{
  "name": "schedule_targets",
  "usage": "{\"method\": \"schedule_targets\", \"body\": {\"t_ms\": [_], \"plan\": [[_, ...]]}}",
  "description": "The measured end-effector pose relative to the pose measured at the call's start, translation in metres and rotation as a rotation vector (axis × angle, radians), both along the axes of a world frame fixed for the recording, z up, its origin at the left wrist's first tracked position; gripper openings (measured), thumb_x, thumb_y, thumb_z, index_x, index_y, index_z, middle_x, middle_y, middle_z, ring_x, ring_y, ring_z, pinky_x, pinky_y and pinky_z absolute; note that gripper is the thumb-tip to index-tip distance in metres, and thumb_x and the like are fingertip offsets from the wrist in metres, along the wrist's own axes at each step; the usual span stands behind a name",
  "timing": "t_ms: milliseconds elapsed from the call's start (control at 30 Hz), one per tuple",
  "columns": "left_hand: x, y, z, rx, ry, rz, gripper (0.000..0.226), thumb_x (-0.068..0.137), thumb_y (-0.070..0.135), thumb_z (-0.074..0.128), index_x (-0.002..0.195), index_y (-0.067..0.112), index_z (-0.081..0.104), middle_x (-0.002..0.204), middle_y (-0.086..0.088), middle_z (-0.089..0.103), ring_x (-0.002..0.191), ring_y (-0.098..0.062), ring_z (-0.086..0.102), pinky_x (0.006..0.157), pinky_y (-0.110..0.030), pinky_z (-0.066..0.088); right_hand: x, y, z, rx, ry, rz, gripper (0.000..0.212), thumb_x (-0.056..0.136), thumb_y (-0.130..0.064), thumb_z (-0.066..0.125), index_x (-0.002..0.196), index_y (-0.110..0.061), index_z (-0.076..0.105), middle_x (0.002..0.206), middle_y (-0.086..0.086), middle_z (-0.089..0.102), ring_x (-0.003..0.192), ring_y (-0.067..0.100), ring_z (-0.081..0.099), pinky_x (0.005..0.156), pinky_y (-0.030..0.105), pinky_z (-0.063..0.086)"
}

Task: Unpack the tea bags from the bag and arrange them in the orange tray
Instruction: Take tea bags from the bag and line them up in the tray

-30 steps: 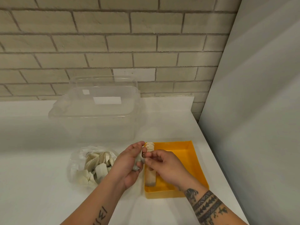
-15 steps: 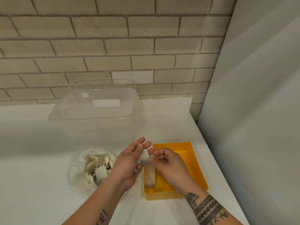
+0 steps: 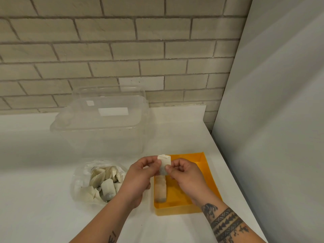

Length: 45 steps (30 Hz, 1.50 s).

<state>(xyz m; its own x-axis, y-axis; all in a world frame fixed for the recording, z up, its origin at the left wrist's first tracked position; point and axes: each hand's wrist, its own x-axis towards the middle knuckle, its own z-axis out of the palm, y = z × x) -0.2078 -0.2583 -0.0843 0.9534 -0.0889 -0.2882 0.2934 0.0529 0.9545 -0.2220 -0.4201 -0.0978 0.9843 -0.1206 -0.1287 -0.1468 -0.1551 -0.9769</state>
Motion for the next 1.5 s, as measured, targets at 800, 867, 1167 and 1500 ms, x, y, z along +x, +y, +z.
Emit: {"method": "schedule_targets", "body": {"t_ms": [800, 867, 1167, 1500], "plan": [[0.004, 0.009, -0.043, 0.443, 0.205, -0.109, 0.013, 0.095, 0.026, 0.066, 0.106, 0.021, 0.065, 0.097, -0.008, 0.074, 0.067, -0.018, 0.069, 0.044, -0.021, 0.039, 0.008, 0.011, -0.020, -0.667, 0.496, 0.400, 0.025, 0.075, -0.035, 0.087, 0.078, -0.026, 0.063, 0.089, -0.004, 0.072, 0.083, 0.014, 0.067, 0.083, 0.031, 0.057], [0.004, 0.009, -0.042, 0.443, 0.211, -0.112, 0.012, 0.095, 0.026, 0.065, 0.106, 0.021, 0.064, 0.098, -0.008, 0.074, 0.068, -0.018, 0.069, 0.045, -0.021, 0.040, 0.009, 0.013, -0.021, -0.635, 0.496, 0.385, 0.027, 0.075, -0.033, 0.087, 0.077, -0.026, 0.062, 0.085, -0.004, 0.073, 0.076, 0.013, 0.069, 0.083, 0.033, 0.058], [0.005, 0.010, -0.043, 0.455, 0.211, -0.128, 0.012, 0.096, 0.026, 0.065, 0.107, 0.021, 0.063, 0.099, -0.007, 0.073, 0.065, -0.016, 0.069, 0.044, -0.021, 0.040, 0.010, 0.010, -0.028, -0.789, 0.464, 0.324, 0.037, 0.067, -0.045, 0.090, 0.089, -0.023, 0.070, 0.094, -0.003, 0.074, 0.089, 0.016, 0.070, 0.085, 0.034, 0.059], [0.004, 0.009, -0.041, 0.438, 0.212, -0.123, 0.011, 0.097, 0.026, 0.065, 0.107, 0.021, 0.063, 0.099, -0.006, 0.074, 0.068, -0.017, 0.071, 0.044, -0.021, 0.041, 0.011, 0.016, -0.037, -0.839, 0.463, 0.325, 0.044, 0.067, -0.049, 0.088, 0.096, -0.020, 0.072, 0.094, -0.003, 0.074, 0.090, 0.016, 0.070, 0.081, 0.031, 0.059]]}}
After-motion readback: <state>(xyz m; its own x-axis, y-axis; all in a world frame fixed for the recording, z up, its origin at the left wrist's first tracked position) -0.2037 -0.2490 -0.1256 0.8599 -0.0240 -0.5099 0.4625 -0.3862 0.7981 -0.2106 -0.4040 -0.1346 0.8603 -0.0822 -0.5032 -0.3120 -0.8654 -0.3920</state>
